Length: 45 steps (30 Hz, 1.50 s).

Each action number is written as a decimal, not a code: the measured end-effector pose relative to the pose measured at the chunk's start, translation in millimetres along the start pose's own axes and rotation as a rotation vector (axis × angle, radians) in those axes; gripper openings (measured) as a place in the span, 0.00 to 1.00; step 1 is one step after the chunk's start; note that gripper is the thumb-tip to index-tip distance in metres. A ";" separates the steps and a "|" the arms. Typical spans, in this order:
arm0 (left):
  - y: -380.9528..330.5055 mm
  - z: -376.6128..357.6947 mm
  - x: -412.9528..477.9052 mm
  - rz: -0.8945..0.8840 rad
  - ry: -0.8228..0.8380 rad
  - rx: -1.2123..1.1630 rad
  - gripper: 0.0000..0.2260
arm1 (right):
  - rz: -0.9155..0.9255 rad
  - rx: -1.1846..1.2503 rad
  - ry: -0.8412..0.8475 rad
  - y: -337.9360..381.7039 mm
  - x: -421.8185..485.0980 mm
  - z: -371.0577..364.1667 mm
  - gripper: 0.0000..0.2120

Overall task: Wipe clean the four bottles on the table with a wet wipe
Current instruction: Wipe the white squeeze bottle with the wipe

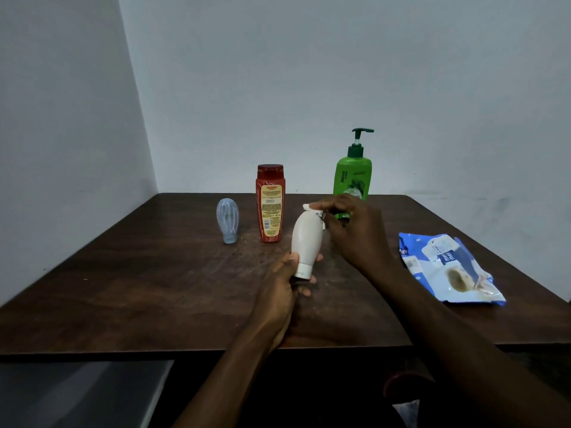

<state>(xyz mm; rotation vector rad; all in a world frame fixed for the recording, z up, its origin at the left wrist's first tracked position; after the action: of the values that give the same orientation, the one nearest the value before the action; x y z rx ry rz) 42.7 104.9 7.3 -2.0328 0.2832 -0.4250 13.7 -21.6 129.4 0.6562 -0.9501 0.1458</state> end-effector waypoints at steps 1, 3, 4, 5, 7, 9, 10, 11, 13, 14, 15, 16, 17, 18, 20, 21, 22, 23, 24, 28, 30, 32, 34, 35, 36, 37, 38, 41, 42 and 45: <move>-0.2 -0.1 0.0 -0.001 0.003 -0.001 0.12 | -0.016 0.031 -0.032 -1.9 -4.6 2.2 0.13; 0.1 0.6 -0.2 -0.002 0.002 -0.008 0.11 | -0.044 0.086 -0.108 -5.9 -15.4 6.4 0.13; -0.5 1.1 -0.3 -0.008 -0.001 -0.016 0.12 | -0.048 0.105 -0.130 -7.2 -20.4 7.0 0.13; -1.2 1.7 -0.4 -0.015 -0.007 -0.025 0.12 | -0.042 0.108 -0.135 -6.9 -25.4 5.5 0.14; -1.6 4.0 0.5 -0.027 -0.024 -0.039 0.12 | -0.013 0.074 -0.115 -2.3 -37.8 0.4 0.15; 0.3 6.7 2.5 -0.022 -0.049 -0.050 0.12 | 0.009 0.037 -0.090 3.5 -51.5 -3.1 0.15; 1.5 8.2 3.3 -0.017 -0.062 -0.057 0.12 | 0.024 0.031 -0.079 6.6 -57.4 -3.2 0.15; 2.3 8.2 3.8 -0.010 -0.068 -0.065 0.12 | 0.047 0.030 -0.071 10.1 -62.3 -2.1 0.14; 5.0 7.4 4.1 0.010 -0.070 -0.082 0.13 | 0.099 0.029 -0.038 18.2 -70.2 -2.1 0.13; 7.0 8.2 4.0 0.022 -0.077 -0.091 0.13 | 0.120 0.030 -0.010 22.4 -74.2 -4.1 0.13; 8.9 9.1 4.0 0.035 -0.086 -0.101 0.13 | 0.134 0.032 0.021 25.8 -78.1 -6.8 0.14; 11.0 10.3 4.3 0.044 -0.093 -0.107 0.13 | 0.143 0.038 0.051 29.4 -81.9 -9.5 0.14; 11.8 10.8 4.3 0.048 -0.092 -0.108 0.14 | 0.148 0.044 0.071 32.0 -84.0 -11.2 0.14; 11.5 10.8 4.3 0.045 -0.087 -0.102 0.14 | 0.151 0.050 0.074 33.2 -83.8 -10.9 0.14; 8.9 9.1 4.4 0.030 -0.069 -0.077 0.13 | 0.150 0.041 0.047 31.2 -78.9 -7.1 0.16; 7.6 7.0 4.5 0.024 -0.053 -0.064 0.13 | 0.139 0.023 0.034 28.6 -74.8 -5.7 0.17; 6.6 5.1 4.6 0.018 -0.034 -0.055 0.13 | 0.119 0.008 0.027 25.1 -70.1 -4.9 0.17; 6.0 3.0 5.0 0.013 -0.018 -0.052 0.13 | 0.094 0.002 0.022 21.3 -64.4 -4.3 0.16; 6.0 2.5 5.4 0.012 -0.014 -0.050 0.12 | 0.073 -0.001 0.018 17.8 -58.0 -3.7 0.15; 4.2 2.6 4.9 0.012 -0.016 -0.012 0.12 | 0.034 -0.031 0.001 10.2 -25.6 -0.5 0.12; 3.0 1.1 4.5 0.017 -0.012 0.002 0.12 | 0.028 -0.036 -0.004 11.3 -10.4 1.7 0.11; 2.6 1.2 3.4 0.026 -0.006 0.009 0.12 | -0.014 -0.009 0.021 11.1 -0.5 1.2 0.10; 1.2 0.3 1.6 0.027 0.011 0.011 0.11 | -0.014 -0.024 0.041 14.1 2.3 0.0 0.11; 0.4 -0.8 0.7 0.025 0.022 0.013 0.11 | 0.020 -0.060 0.041 18.2 1.2 0.0 0.11; -0.5 -1.9 0.0 0.022 0.028 0.017 0.10 | 0.068 -0.101 0.036 23.2 -1.5 0.1 0.12; -1.0 -2.5 0.6 0.018 0.025 0.020 0.10 | 0.117 -0.133 0.028 28.3 -5.1 0.1 0.12; -1.3 -2.2 1.0 0.013 0.014 0.019 0.10 | 0.157 -0.148 0.027 33.1 -9.9 -1.1 0.12; -1.6 -0.9 0.8 -0.006 -0.013 -0.014 0.11 | 0.257 -0.155 0.079 48.7 -34.4 -13.5 0.10; -1.7 -0.6 -0.6 -0.008 -0.019 -0.026 0.12 | 0.279 -0.153 0.107 52.1 -45.1 -17.9 0.11; 1.0 -0.6 -2.9 0.020 -0.032 -0.041 0.12 | 0.271 -0.103 0.153 48.4 -67.8 -19.6 0.13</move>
<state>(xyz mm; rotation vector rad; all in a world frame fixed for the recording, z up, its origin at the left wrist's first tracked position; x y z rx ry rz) 39.9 105.1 6.2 -2.0734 0.2944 -0.3771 -31.3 39.5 89.8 0.4129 -0.8892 0.3797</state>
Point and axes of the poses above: each hand's wrist, its own x-axis towards the middle knuckle, its own z-axis out of the back of the hand, y = z × x, the point moved 10 cm from there along x, towards the middle knuckle, and after that the axes turned 5 degrees about -x, right-handed, at the moved point
